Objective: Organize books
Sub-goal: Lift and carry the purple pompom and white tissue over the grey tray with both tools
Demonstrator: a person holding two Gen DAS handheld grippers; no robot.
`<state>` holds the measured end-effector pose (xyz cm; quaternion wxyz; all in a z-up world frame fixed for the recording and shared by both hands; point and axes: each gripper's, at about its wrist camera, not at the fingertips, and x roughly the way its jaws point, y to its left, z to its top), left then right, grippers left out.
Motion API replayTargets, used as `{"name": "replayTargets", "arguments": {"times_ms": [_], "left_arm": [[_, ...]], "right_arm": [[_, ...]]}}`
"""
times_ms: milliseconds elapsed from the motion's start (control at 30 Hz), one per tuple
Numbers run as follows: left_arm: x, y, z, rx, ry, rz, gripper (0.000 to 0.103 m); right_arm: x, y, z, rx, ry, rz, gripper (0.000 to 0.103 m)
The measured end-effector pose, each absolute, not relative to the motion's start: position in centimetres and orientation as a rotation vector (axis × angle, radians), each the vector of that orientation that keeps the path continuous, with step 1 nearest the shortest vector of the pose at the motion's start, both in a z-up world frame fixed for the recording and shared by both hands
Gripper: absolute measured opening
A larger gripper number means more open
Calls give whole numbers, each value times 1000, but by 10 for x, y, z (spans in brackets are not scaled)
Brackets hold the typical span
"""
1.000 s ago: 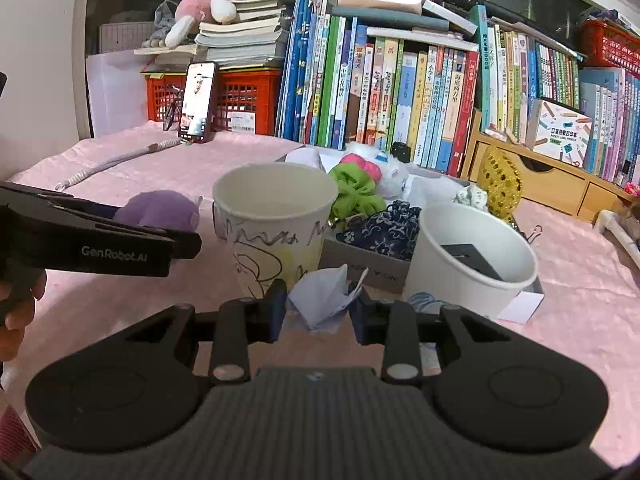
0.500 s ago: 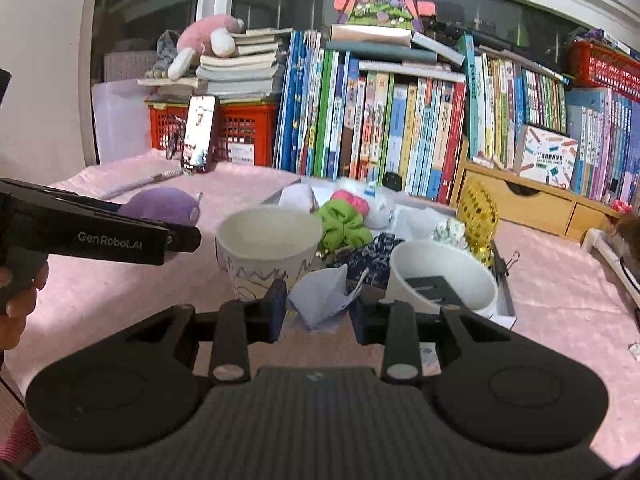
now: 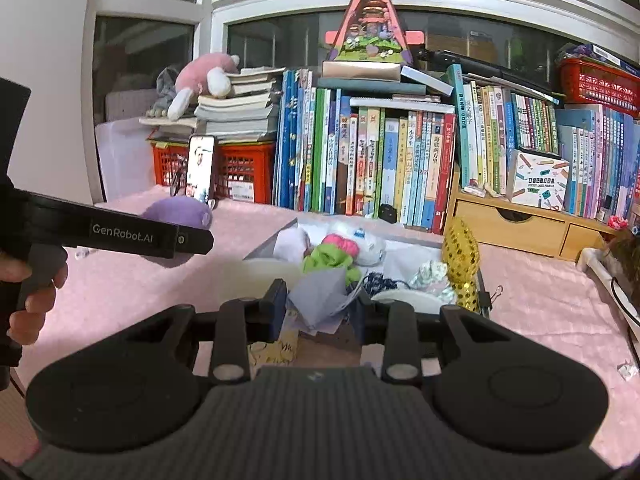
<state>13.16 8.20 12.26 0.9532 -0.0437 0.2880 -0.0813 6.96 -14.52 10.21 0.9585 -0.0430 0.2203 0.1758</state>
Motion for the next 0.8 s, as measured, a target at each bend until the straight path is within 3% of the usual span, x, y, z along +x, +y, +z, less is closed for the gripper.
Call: {"name": "replayTargets", "arguments": {"times_ms": [333, 800], "left_arm": [[203, 69, 138, -107, 758, -229, 65], [288, 70, 91, -210, 937, -185, 65]], "right_arm": [[150, -168, 127, 34, 594, 371, 38], [255, -152, 87, 65, 867, 324, 38]]}}
